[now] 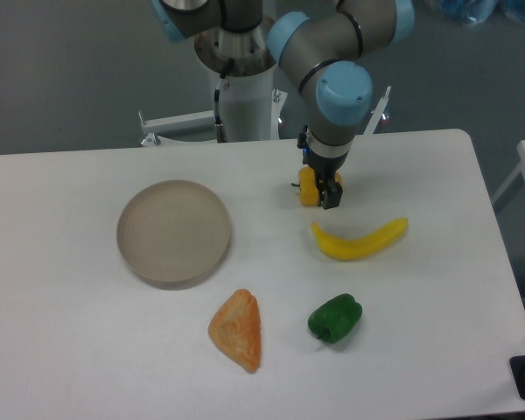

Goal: Pick up the yellow pepper from the table
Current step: 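Lower and close the gripper around the yellow pepper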

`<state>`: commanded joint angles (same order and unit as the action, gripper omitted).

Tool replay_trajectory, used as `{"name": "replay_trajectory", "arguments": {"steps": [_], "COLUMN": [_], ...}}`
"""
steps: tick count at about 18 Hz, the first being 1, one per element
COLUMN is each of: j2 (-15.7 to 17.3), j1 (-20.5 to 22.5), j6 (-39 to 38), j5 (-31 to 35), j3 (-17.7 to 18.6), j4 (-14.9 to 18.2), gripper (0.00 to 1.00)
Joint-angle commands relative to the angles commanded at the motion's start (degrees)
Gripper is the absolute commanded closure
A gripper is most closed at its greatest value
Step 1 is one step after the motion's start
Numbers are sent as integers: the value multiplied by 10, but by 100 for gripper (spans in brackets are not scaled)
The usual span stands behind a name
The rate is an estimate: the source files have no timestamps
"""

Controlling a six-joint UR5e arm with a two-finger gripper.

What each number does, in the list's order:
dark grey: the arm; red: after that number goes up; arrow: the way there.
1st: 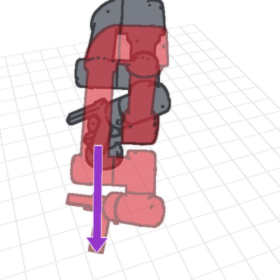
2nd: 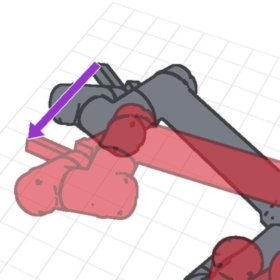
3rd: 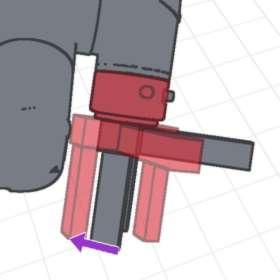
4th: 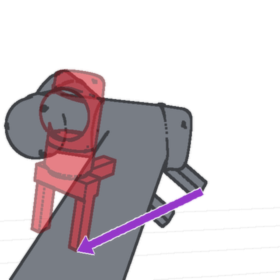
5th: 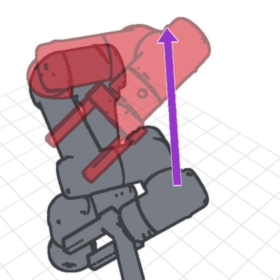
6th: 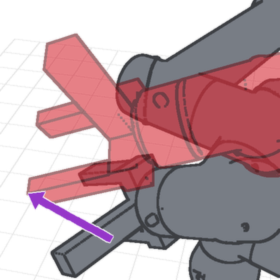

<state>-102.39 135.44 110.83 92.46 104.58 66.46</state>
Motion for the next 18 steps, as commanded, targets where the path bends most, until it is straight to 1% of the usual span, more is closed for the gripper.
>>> {"name": "replay_trajectory", "arguments": {"steps": [3, 5, 7, 11, 13, 15, 16, 17, 18], "j2": [4, 10, 11, 11, 9, 4, 1, -4, -5], "j1": [1, 10, 16, 21, 25, 24, 21, 20, 19], "j6": [36, 54, 54, 53, 54, 54, 54, 54, 53], "j5": [11, 11, 11, 6, 4, 4, 4, 4, 4], "j3": [20, 36, 45, 45, 47, 47, 48, 48, 48], "j4": [-1, -1, -1, -4, -11, -29, -40, -43, -43], "gripper": [0, 0, 0, 0, 0, 0, 1, 5, 12]}}
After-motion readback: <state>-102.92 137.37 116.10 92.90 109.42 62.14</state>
